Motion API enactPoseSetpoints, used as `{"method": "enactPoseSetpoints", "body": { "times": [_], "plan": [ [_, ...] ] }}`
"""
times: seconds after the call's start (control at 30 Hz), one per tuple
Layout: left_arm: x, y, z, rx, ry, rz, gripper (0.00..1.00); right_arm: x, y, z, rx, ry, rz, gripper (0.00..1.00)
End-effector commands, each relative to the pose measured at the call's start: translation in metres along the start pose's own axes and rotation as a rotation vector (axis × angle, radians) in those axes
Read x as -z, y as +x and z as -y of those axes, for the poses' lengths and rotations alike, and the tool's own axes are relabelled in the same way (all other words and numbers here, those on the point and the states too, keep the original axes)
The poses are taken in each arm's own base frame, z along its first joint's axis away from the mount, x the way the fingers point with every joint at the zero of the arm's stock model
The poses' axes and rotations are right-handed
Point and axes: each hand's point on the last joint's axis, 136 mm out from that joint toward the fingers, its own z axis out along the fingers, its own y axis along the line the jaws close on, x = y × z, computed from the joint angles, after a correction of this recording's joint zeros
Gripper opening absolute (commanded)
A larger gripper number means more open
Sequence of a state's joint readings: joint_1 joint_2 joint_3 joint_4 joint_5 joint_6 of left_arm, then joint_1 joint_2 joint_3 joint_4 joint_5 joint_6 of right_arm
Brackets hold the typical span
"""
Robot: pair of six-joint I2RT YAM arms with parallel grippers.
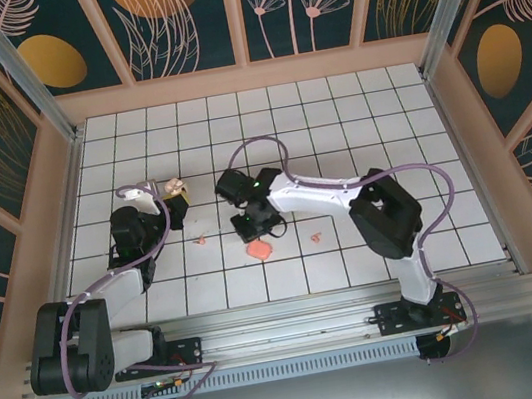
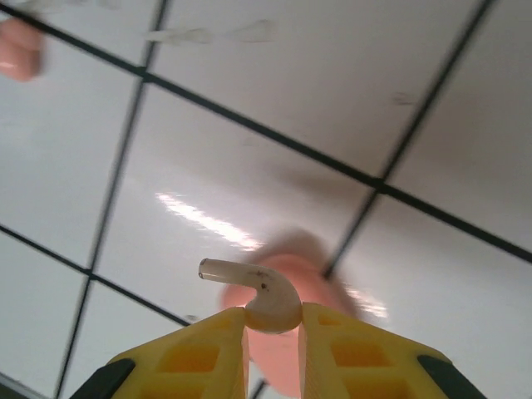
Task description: Insert the wireless bluetooth earbuds into the charging case
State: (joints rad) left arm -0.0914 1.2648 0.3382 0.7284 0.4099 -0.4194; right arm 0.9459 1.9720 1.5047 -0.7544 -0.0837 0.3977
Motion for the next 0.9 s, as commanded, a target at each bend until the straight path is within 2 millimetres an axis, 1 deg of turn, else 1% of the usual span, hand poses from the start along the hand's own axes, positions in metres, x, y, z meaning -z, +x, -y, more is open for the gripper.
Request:
{"method": "enactPoseSetpoints", "body": {
  "times": [0.0, 0.13, 0.2, 0.33, 0.43, 0.53, 0.6, 0.87],
  "plan": [
    [0.001, -0.012, 0.005, -0.035, 0.016, 0.029, 0.05, 0.011, 0.008, 0.025, 0.008, 0.012, -0.004, 0.21],
    [0.000, -0.013, 0.006, -0.037, 0.021, 0.028, 0.05, 0.008, 0.023, 0.058, -0.019, 0.041, -0.037, 0.21],
    [0.000, -0.012, 0.006, -0.035, 0.023, 0.025, 0.05, 0.006, 0.030, 0.070, -0.022, 0.054, -0.057, 0.21],
    [-0.001, -0.012, 0.006, -0.033, 0.023, 0.023, 0.05, 0.003, 0.038, 0.092, -0.017, 0.086, -0.086, 0.21],
    [0.000, -0.012, 0.006, -0.035, 0.025, 0.023, 0.05, 0.002, 0.040, 0.102, -0.010, 0.090, -0.099, 0.21],
    [0.000, -0.013, 0.006, -0.036, 0.023, 0.023, 0.05, 0.000, 0.042, 0.110, 0.007, 0.106, -0.118, 0.21],
    [0.000, -0.013, 0.007, -0.038, 0.023, 0.024, 0.05, -0.001, 0.043, 0.112, 0.027, 0.108, -0.126, 0.21],
    [0.002, -0.015, 0.008, -0.041, 0.025, 0.029, 0.05, -0.001, 0.044, 0.103, 0.169, 0.066, -0.165, 0.22]
  ]
}}
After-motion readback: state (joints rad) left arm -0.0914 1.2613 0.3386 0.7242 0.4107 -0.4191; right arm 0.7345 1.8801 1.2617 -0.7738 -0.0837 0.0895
